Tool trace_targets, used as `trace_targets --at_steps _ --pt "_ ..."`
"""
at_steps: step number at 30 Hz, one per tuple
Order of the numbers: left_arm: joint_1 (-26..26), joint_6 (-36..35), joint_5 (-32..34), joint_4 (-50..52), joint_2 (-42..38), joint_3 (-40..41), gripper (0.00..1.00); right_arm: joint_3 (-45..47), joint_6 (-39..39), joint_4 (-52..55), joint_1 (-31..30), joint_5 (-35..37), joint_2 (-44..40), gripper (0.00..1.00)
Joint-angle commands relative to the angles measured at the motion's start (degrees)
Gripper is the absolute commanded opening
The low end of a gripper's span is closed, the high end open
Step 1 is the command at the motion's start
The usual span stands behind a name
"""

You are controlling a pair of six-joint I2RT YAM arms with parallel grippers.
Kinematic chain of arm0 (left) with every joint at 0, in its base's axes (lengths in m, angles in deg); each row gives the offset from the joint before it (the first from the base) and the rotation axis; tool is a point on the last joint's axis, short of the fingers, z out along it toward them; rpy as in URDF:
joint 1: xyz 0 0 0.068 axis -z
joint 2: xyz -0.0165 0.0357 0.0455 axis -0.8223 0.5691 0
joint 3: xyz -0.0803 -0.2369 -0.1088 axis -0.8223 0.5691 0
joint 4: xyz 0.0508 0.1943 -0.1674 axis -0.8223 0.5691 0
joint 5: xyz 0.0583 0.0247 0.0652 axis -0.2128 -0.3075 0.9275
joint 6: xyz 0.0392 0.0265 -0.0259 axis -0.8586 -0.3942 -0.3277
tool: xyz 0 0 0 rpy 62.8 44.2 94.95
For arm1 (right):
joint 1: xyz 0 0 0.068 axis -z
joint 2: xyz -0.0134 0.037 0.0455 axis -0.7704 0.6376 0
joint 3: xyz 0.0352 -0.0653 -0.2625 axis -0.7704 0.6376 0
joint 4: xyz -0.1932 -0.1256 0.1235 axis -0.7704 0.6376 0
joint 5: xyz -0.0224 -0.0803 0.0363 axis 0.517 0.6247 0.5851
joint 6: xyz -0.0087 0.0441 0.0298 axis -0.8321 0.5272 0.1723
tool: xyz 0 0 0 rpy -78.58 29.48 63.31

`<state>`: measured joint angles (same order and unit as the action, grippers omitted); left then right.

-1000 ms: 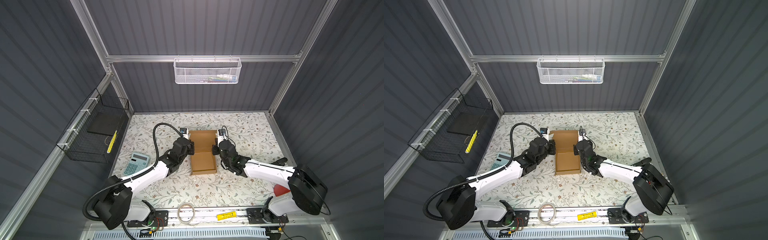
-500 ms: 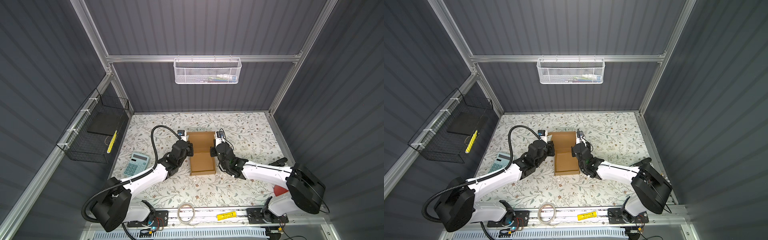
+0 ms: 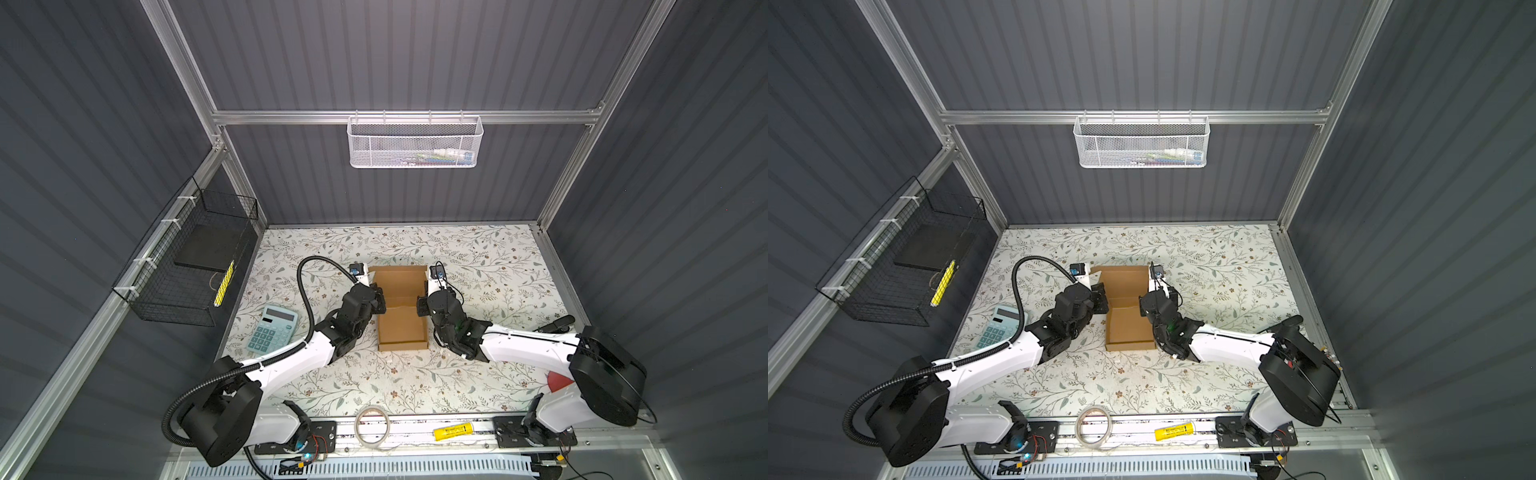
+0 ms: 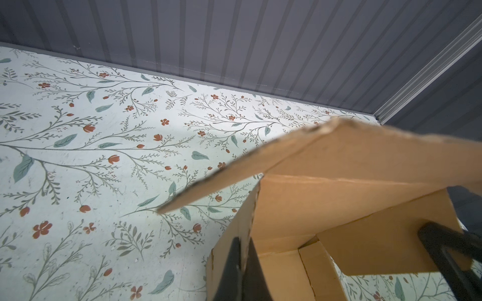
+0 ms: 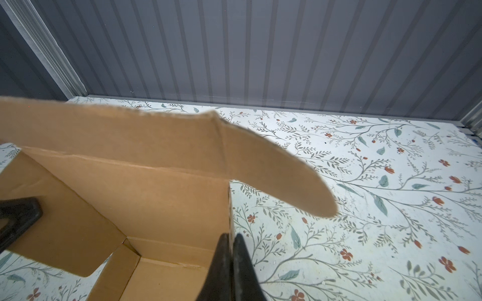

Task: Assemble paper box
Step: Fold the lid at the center of the table.

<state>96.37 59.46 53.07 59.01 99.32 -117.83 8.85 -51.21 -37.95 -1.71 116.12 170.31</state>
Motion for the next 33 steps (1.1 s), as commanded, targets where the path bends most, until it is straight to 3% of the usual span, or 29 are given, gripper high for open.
trace_targets --at_steps 1,33 --pt "0.29 3.18 2.15 -0.67 -1.06 1.71 0.0 1.34 1.74 2.04 -0.62 0.9 1.65 0.07" --pt "4.42 4.25 7.76 -4.23 -1.5 5.37 0.0 -0.11 4.21 3.44 -4.2 4.09 3.1 0.1"
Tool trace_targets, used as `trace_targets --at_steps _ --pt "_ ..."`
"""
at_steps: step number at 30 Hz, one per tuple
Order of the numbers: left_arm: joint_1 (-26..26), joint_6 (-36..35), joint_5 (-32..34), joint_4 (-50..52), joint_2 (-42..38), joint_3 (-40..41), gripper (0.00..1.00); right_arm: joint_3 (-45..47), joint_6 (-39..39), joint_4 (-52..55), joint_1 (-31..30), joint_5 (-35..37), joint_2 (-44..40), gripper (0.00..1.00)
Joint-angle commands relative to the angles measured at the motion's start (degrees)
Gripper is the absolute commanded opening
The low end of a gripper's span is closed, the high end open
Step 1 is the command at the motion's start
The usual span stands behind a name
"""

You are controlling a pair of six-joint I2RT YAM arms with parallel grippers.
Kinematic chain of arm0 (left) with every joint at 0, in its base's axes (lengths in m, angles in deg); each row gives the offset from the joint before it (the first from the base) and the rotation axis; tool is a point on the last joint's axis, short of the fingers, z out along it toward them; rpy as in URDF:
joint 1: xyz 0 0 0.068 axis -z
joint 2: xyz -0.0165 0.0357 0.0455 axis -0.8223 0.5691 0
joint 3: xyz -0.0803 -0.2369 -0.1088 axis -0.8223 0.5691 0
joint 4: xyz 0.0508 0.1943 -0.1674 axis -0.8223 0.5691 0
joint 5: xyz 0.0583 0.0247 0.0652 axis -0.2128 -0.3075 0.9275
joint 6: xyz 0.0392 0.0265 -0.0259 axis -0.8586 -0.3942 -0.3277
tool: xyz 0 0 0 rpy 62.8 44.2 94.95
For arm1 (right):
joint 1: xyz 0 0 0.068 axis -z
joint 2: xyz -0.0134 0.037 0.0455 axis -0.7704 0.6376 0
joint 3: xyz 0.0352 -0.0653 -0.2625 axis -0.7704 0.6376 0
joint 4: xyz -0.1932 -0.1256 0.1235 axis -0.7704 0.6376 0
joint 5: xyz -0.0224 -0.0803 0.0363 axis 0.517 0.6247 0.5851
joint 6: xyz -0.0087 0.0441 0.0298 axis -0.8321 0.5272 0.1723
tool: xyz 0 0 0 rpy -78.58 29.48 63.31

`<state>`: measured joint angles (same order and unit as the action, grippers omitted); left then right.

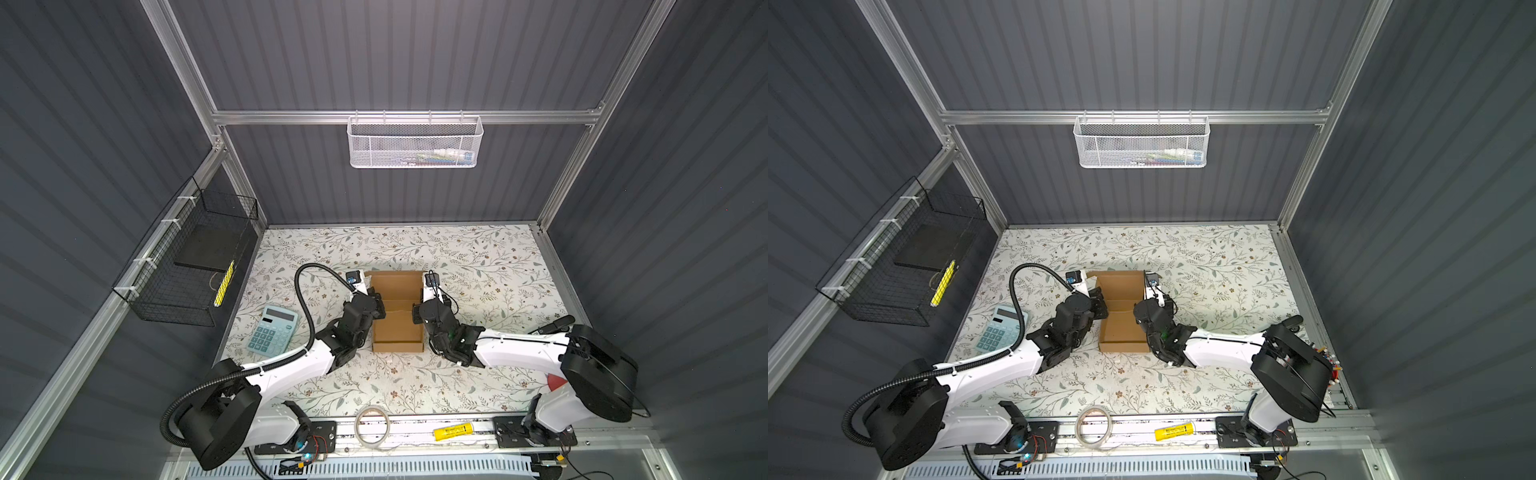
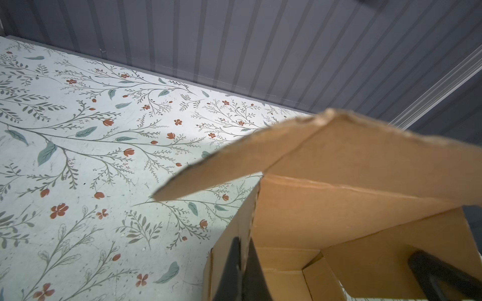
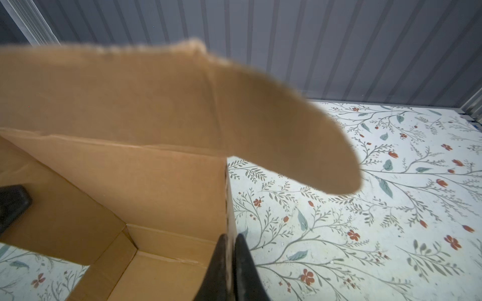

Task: Assemble paper box
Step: Fold the lid at the center of the table.

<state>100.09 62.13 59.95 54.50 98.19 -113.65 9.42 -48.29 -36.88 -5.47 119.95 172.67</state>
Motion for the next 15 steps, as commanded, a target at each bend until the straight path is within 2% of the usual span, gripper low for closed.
trace_targets --at_steps 1,15 --pt "0.8 1.61 1.07 0.24 -0.36 1.29 0.0 -0.73 1.45 2.46 -0.56 0.39 0.74 0.1" --pt "1.75 1.49 2.07 -0.37 -0.8 2.16 0.0 -2.22 2.17 4.31 -1.27 0.47 1.49 0.07"
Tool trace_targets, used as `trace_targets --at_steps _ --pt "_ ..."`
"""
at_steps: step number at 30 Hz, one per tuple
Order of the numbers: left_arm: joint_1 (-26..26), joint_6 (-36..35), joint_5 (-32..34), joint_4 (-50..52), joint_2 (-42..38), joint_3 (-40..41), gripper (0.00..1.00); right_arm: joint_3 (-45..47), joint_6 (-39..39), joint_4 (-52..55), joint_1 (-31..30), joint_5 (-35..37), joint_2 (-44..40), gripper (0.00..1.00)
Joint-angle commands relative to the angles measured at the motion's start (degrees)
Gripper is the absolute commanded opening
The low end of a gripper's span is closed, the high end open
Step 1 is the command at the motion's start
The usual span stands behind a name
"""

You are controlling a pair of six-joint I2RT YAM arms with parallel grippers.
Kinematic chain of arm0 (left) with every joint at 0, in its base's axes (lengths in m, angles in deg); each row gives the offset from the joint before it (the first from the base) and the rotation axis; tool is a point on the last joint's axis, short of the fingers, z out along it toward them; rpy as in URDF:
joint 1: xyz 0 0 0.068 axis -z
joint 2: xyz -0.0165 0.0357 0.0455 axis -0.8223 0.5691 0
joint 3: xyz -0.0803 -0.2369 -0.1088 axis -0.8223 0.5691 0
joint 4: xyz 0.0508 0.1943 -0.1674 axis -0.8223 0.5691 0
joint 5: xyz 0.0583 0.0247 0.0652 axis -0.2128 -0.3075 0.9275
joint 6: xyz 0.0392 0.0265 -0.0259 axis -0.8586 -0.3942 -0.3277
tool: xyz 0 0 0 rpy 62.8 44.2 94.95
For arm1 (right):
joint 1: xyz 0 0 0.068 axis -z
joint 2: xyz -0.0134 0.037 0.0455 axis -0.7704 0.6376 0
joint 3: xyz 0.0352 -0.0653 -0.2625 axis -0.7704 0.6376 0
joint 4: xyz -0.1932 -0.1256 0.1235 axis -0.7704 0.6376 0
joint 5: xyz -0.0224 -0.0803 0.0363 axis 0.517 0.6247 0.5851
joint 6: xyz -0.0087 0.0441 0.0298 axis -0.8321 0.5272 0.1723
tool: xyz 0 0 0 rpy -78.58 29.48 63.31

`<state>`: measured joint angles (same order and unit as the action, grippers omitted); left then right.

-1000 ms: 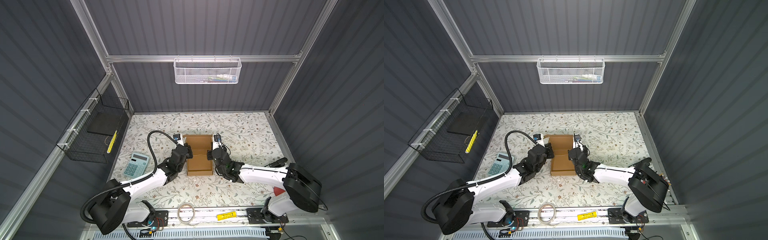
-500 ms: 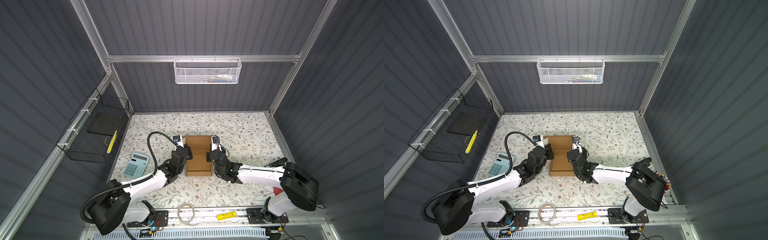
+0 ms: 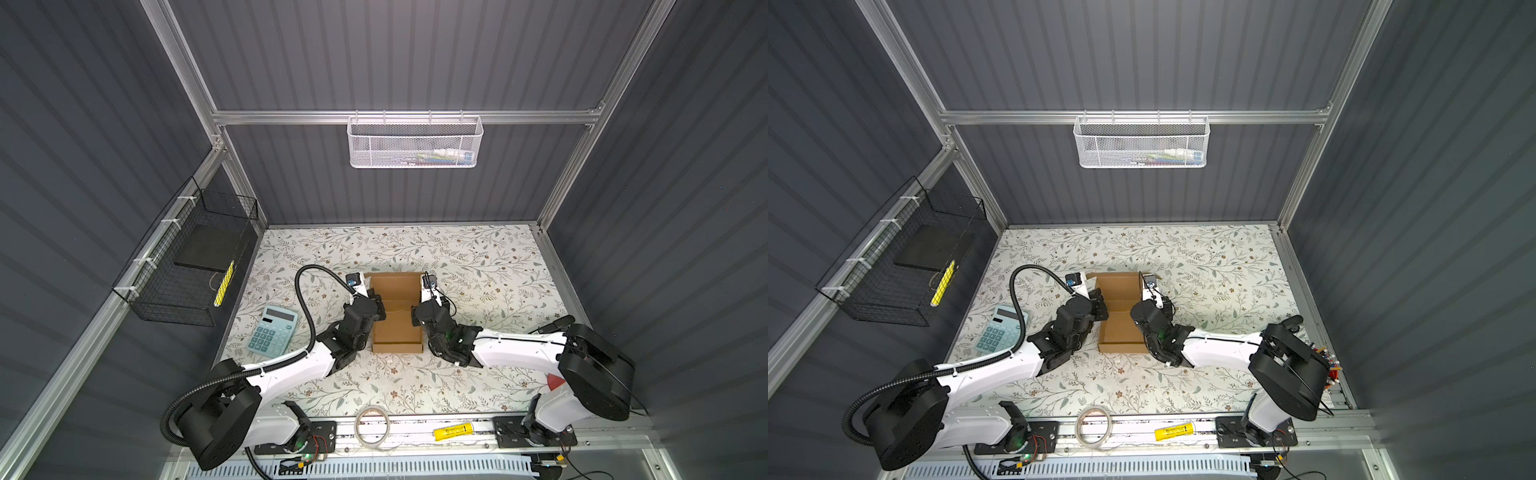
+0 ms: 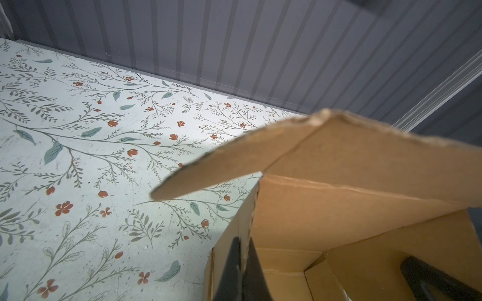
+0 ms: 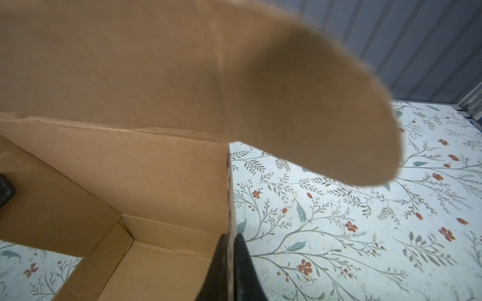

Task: Assemble paper box
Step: Fold the lid at the center of the table.

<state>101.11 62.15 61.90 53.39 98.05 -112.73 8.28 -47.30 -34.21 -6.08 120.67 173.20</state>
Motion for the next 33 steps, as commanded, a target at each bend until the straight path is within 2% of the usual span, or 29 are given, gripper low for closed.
trace_targets --at_steps 1,9,18,26,33 --pt "0.78 1.42 0.16 0.62 -0.67 1.33 0.0 -1.08 1.28 1.73 -0.74 -0.17 1.08 0.06" --pt "1.39 1.42 0.65 0.54 -1.22 1.95 0.0 -1.83 2.06 1.95 -1.35 -0.28 2.04 0.03" --pt "1.74 1.3 0.82 0.43 -1.2 2.04 0.0 -3.07 2.5 2.53 -1.79 -0.38 3.03 0.07" --pt "1.84 1.4 0.65 0.26 -1.11 2.17 0.0 -2.96 2.77 2.7 -2.06 -0.1 3.03 0.04" --pt "2.01 1.3 0.74 0.26 -1.24 2.03 0.0 -3.71 2.85 2.88 -2.39 -0.16 3.38 0.09"
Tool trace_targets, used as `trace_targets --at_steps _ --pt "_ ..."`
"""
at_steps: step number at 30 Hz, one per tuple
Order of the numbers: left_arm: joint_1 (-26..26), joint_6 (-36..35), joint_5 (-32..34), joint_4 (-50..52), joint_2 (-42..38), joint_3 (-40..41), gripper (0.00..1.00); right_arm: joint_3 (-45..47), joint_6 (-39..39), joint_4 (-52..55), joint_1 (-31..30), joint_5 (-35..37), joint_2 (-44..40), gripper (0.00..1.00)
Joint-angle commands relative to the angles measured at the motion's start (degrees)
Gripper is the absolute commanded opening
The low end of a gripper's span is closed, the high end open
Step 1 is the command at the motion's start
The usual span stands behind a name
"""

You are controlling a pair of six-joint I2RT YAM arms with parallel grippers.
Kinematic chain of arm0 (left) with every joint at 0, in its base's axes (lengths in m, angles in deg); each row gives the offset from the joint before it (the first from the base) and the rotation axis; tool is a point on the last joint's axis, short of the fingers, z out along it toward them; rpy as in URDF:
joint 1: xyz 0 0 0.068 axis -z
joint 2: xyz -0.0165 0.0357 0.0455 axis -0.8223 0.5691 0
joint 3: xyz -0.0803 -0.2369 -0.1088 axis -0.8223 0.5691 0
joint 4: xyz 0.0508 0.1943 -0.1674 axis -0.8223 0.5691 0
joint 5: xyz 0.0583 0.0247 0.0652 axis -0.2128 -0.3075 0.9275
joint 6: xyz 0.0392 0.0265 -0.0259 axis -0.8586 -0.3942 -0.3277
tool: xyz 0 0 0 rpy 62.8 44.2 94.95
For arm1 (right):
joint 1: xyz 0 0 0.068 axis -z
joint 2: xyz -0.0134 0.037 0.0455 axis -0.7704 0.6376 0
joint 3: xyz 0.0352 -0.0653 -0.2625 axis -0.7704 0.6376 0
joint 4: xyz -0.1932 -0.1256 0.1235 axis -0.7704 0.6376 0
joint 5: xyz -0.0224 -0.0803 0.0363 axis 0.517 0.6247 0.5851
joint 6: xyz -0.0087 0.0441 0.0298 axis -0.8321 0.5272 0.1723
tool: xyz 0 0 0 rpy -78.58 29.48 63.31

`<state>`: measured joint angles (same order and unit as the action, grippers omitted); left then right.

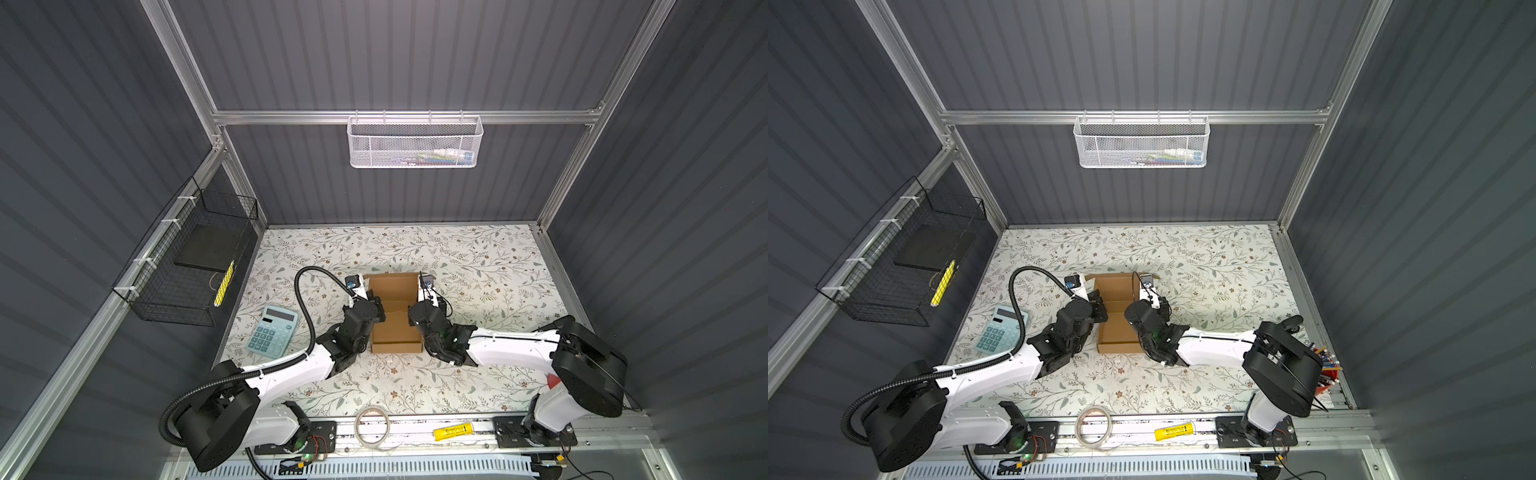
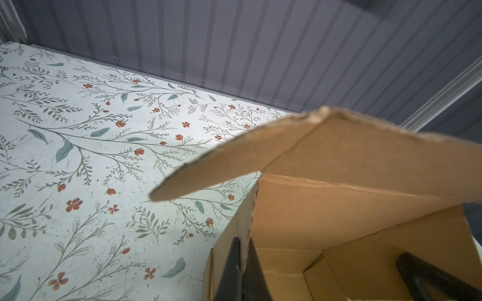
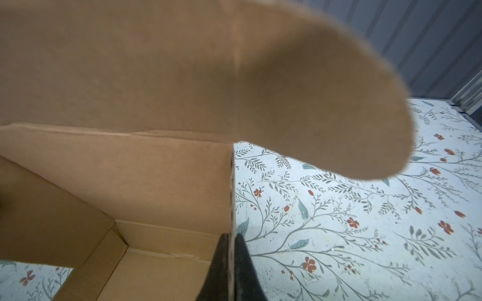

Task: Assemble paper box
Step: Fold the lid at the center of the table.

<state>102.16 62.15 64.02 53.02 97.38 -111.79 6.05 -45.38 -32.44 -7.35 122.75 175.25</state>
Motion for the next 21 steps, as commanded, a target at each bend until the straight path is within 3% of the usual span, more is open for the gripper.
trace_targets --at_steps 1,21 --pt "1.05 1.34 -1.39 0.63 -0.59 1.09 0.0 -1.65 0.94 1.11 -1.14 -2.3 1.41 0.1" --pt "1.51 1.41 -0.79 1.33 -1.49 2.05 0.0 0.62 1.98 0.23 -1.59 -0.45 1.07 0.04"
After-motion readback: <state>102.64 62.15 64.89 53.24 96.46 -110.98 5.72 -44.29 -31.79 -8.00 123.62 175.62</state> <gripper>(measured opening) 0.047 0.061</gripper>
